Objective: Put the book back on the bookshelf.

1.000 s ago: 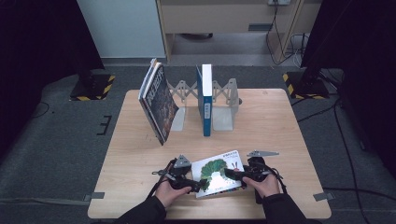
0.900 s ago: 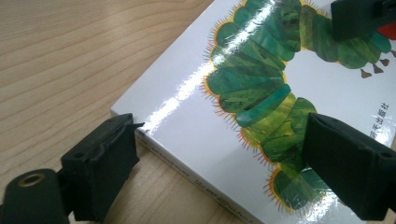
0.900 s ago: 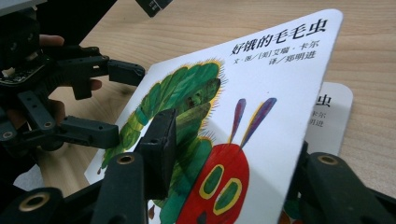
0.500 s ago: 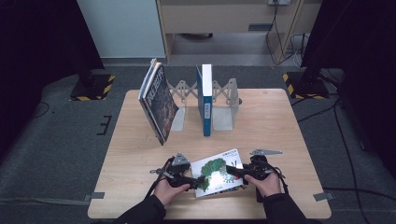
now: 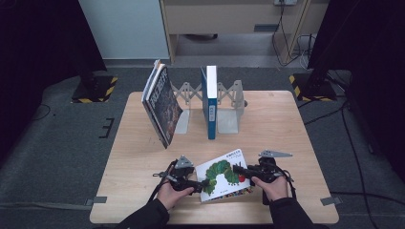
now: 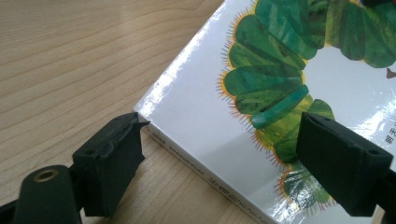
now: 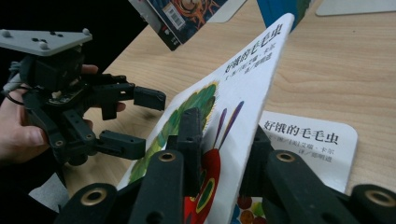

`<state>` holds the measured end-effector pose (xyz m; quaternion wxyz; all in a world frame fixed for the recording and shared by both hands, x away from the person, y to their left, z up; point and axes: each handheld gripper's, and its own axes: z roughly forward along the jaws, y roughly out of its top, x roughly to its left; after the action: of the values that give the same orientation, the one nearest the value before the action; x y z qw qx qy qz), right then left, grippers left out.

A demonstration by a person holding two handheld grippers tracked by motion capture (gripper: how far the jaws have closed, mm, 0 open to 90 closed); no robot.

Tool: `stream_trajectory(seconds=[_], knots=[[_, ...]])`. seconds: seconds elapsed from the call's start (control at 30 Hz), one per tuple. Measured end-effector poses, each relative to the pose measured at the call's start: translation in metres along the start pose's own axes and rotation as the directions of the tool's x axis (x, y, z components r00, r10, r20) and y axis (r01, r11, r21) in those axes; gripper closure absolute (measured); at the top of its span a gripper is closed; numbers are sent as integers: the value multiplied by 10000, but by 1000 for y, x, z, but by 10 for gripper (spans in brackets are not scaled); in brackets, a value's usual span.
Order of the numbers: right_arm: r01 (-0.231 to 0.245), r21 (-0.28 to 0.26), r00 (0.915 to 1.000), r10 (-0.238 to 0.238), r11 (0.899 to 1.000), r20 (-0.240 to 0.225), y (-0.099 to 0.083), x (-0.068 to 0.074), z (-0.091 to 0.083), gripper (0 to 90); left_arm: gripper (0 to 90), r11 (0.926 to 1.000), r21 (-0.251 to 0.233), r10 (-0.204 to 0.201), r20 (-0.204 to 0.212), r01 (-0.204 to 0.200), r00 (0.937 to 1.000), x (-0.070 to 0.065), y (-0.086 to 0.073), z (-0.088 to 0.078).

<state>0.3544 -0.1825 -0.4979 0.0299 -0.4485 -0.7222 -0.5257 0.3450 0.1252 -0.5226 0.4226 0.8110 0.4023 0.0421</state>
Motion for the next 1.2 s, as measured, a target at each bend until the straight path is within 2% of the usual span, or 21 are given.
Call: stream_trajectory(seconds=[0.3, 0.63, 0.87, 1.0, 1.2], knots=[[262, -343, 9994, -270, 9991, -218, 5, 3, -6, 808, 129, 9998, -93, -176, 238, 178, 9996, 0, 0, 0], [580, -809, 9971, -618, 9950, -442, 10, 8, -12, 832, 112, 9999, -28, -167, 596, 169, 9981, -2, -1, 3], [705, -975, 9959, -756, 9927, -488, 11, 8, -14, 835, 67, 9999, 53, -163, 971, 158, 9951, -4, -3, 8], [655, -991, 9964, -704, 9929, -469, 11, 6, -14, 835, 58, 9990, 57, -440, 1253, 437, 9911, -2, -5, 11], [847, -1083, 9941, -914, 9905, -580, 11, 8, -15, 840, 35, 9997, -87, -233, 1471, 248, 9888, -2, -6, 14]])
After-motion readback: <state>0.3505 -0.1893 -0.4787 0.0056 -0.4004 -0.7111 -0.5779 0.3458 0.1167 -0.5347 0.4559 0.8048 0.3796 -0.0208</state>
